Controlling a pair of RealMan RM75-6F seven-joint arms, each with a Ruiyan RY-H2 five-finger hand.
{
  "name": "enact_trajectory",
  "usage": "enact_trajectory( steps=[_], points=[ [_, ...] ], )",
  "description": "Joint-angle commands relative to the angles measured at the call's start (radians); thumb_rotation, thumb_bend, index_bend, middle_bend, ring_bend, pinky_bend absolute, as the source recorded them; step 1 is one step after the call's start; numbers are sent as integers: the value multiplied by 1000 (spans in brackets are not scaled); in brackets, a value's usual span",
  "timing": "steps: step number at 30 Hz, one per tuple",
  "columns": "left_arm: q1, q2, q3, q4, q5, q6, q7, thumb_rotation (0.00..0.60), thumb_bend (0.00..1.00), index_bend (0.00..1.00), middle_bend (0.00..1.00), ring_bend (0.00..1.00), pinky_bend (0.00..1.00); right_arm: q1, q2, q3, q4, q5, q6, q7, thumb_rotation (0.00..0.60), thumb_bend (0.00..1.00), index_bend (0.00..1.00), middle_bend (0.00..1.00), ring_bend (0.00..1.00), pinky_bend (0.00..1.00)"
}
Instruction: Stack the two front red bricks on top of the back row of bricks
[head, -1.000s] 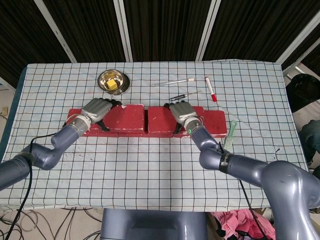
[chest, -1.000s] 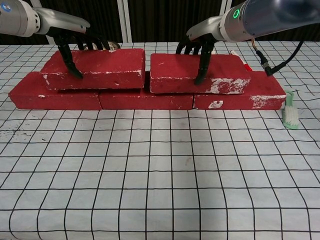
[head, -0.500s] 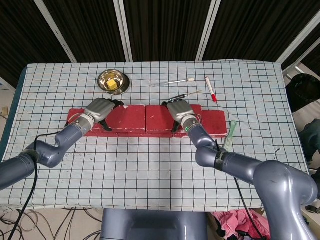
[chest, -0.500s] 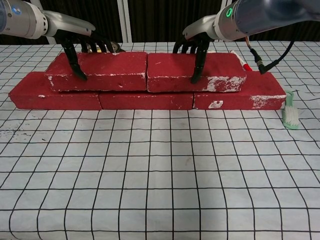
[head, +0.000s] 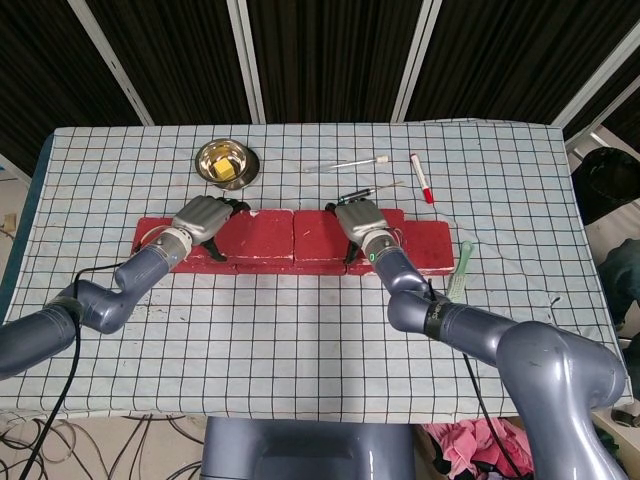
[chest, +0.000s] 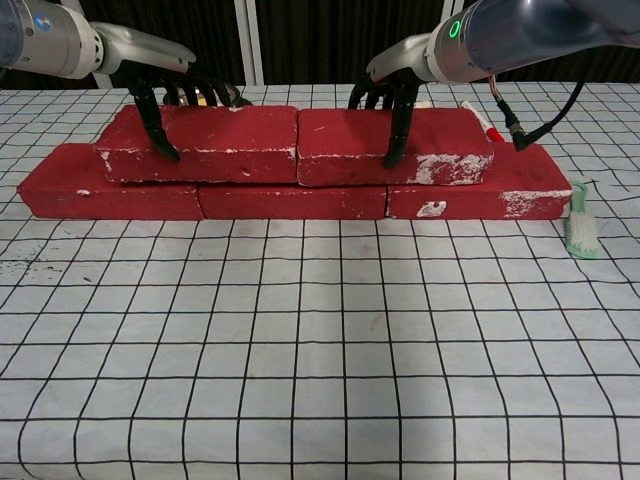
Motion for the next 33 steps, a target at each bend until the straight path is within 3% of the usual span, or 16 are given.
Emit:
enact_trajectory(
  steps=[1,19,33],
  points=[
    [-2,2,3,-2,-1,0,1,600,290,187,232,164,272,1,0,-2,2,1,-1,2,600,0,199,204,149,114],
    [-11,-8,19,13,-15,9,2,600,281,181,228,159,267,4,2,-15,2,9,-19,22,600,0,197,203,147,114],
    [-19,-9,27,13,-31,1,1,600,91,166,212,137,247,13,-12,-28,16,16,-16,28,600,0,157,156,112,114]
  ],
)
